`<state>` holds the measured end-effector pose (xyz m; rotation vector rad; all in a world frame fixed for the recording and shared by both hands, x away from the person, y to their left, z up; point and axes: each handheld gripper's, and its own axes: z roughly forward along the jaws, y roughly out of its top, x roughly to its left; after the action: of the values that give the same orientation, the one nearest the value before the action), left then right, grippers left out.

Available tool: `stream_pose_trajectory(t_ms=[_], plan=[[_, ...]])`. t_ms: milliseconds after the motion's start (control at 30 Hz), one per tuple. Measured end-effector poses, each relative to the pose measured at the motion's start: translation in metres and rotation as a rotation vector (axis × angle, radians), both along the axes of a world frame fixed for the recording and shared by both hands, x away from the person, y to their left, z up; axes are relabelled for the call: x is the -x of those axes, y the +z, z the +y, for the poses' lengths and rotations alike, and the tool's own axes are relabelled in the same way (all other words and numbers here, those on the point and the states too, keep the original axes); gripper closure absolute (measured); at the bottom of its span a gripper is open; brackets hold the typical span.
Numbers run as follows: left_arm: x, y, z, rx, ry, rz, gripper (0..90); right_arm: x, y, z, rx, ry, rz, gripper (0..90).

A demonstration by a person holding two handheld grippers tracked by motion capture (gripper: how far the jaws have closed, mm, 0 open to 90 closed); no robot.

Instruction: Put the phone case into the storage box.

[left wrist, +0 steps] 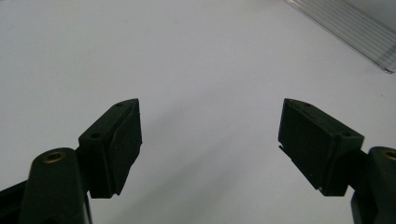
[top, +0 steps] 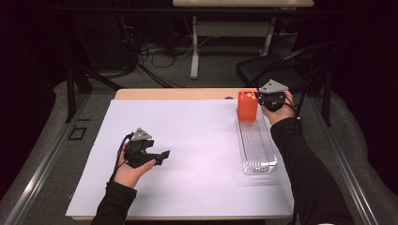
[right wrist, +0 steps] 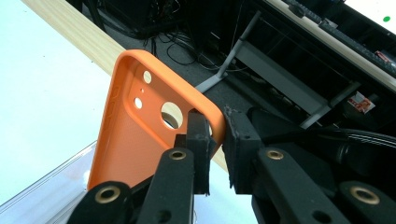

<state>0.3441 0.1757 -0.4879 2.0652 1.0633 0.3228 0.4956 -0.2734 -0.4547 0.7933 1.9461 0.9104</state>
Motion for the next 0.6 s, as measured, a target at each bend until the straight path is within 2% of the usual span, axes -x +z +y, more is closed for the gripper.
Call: stream_pose_trajectory(t_ms=[400, 600], plan=[[0.000, -0.001, 0.000, -0.001, 0.002, 0.003, 21.8, 0.003, -0.006, 0.001, 0.044, 0.039, -0.052, 81.7], [-0.001, -0.001, 0.000, 0.001, 0.001, 0.004, 21.8, 0.005, -0.011, -0.002, 0.041, 0.055, -0.075, 81.6]])
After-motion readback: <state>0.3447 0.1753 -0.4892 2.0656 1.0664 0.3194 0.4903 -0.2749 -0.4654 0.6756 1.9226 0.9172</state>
